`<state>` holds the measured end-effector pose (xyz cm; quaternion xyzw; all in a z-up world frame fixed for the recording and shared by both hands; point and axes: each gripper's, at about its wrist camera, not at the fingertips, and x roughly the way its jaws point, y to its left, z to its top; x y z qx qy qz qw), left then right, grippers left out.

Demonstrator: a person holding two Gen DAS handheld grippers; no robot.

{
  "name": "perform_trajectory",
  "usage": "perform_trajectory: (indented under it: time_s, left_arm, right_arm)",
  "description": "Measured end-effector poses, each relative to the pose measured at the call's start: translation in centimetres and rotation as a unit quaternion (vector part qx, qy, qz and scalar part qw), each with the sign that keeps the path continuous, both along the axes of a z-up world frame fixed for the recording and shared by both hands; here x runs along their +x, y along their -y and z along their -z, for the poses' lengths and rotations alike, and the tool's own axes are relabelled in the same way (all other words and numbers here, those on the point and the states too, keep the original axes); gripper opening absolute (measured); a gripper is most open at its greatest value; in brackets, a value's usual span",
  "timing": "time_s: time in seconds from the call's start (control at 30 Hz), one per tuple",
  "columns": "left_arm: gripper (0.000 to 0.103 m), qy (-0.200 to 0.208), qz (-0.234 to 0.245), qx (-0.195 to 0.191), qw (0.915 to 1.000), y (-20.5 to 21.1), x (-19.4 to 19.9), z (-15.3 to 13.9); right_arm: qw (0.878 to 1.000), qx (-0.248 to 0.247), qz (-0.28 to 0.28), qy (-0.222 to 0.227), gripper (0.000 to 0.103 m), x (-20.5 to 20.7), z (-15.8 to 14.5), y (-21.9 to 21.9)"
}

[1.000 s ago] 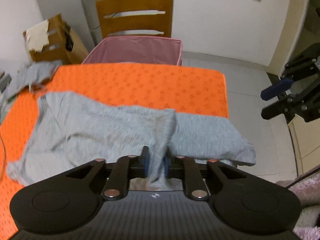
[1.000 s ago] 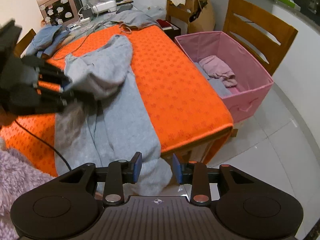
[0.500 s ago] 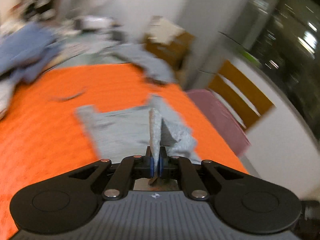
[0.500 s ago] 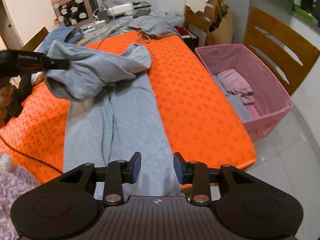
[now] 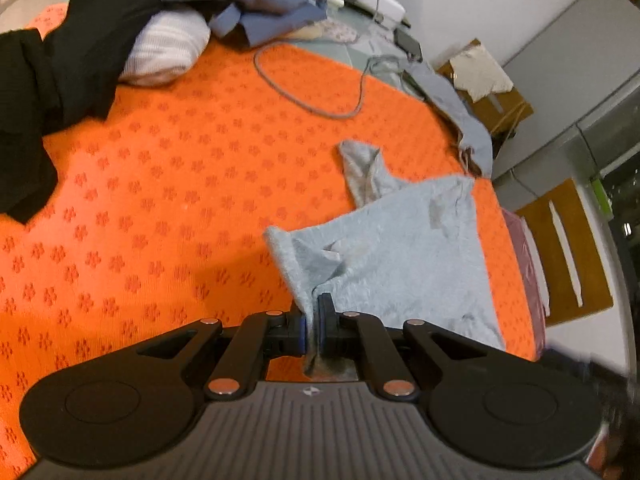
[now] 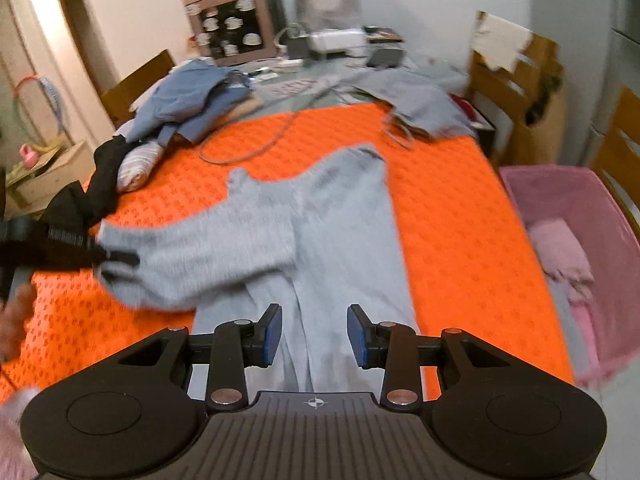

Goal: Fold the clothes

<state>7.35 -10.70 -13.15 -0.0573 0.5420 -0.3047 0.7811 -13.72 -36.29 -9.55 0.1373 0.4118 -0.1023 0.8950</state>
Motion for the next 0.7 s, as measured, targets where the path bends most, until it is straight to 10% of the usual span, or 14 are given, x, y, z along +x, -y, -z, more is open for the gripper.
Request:
perform_trajectory:
  time_s: [0.63, 0.7]
  left_arm:
    - [0.02, 0.0, 0.014, 0.029, 0.9995, -0.5, 0.1, 2.0]
    - [0.02, 0.011, 0.024, 0.03, 0.9992, -0.5, 0.2, 1.7]
  right_arm:
    - [0.991, 0.073, -0.109, -0.043, 0.038, 14.5, 6.2, 3.3]
    - [0.989, 0.077, -0.12, -0.042, 0.022, 14.8, 6.4, 3.3]
